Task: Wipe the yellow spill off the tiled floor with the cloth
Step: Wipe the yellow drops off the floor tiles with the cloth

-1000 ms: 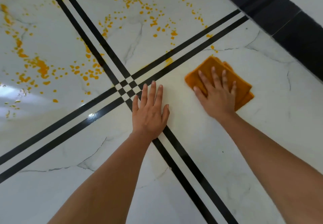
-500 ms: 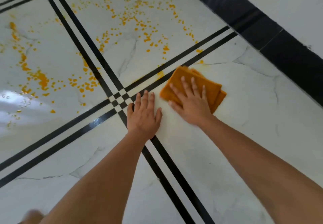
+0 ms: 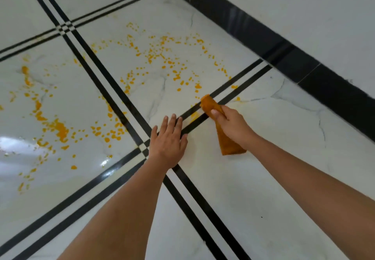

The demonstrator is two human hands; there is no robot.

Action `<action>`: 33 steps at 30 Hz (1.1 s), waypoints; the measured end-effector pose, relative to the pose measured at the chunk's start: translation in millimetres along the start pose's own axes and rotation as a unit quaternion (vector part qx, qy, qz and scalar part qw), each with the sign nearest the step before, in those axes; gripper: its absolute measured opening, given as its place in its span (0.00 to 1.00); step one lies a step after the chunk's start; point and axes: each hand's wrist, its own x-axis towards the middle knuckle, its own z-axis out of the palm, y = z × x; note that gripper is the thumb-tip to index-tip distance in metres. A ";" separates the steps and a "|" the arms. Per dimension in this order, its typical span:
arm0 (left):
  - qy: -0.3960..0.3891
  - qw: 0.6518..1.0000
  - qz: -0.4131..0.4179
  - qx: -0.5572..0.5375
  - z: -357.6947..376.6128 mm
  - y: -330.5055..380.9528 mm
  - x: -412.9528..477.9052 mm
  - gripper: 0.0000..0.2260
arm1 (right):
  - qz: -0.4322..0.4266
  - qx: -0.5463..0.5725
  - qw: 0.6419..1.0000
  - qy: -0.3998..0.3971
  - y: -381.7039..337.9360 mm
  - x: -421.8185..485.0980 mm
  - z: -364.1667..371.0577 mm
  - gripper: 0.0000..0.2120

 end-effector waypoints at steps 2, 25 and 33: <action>0.000 1.000 0.006 0.001 -11.9 -8.1 6.5 0.25 | 0.096 0.172 0.978 -0.069 -19.9 10.7 -18.8 0.13; -0.072 0.991 0.113 -0.025 -59.1 -60.8 75.9 0.26 | 0.221 -0.333 0.916 0.009 -24.5 32.9 62.4 0.27; 0.023 0.995 -0.020 -0.093 -18.5 -37.9 101.9 0.28 | 0.063 -0.452 0.888 0.045 7.6 92.1 43.4 0.40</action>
